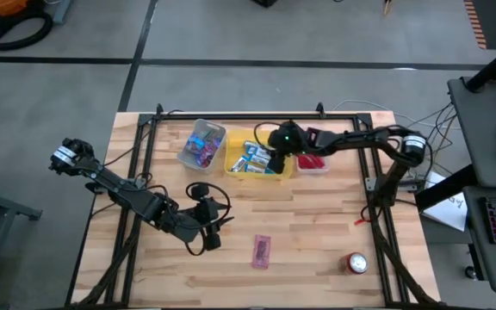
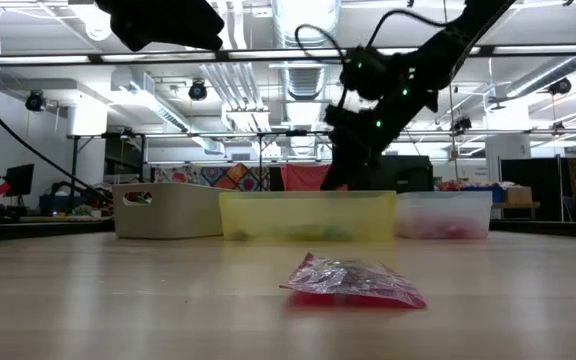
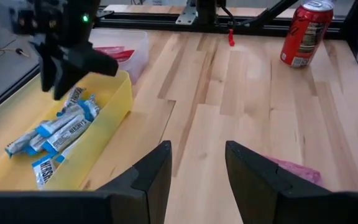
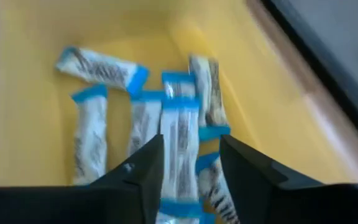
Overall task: Sort candy
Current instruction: Put the red candy into the transparent bin
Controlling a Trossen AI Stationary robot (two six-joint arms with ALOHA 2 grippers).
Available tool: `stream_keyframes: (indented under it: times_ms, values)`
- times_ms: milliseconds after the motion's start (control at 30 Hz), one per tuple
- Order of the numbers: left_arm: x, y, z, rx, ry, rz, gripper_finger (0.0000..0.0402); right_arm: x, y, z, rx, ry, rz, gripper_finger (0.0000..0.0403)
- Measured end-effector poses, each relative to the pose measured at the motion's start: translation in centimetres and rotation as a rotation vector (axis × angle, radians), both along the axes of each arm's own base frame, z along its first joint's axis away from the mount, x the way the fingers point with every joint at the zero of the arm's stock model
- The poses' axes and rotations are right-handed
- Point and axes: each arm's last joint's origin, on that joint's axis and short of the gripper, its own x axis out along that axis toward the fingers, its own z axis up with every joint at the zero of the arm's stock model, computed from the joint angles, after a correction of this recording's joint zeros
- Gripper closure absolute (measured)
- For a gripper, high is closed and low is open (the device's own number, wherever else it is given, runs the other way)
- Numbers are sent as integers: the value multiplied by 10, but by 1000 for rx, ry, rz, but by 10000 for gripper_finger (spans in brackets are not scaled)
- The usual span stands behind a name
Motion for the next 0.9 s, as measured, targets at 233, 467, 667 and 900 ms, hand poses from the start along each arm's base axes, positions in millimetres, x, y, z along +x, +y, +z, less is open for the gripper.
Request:
stream_keyframes:
  times_ms: [233,467,667,900]
  values:
    - [0,0,0,-15,-7,6,267,5,-1,4,63,29,-40,201]
    - [0,0,0,-64,-20,25,267,4,26,42,159,111,-7,195]
    - [3,-3,-4,-118,-8,3,267,6,78,64,202,138,183,207]
    - [23,-17,-30,-99,20,-57,267,-7,148,65,165,39,341,217]
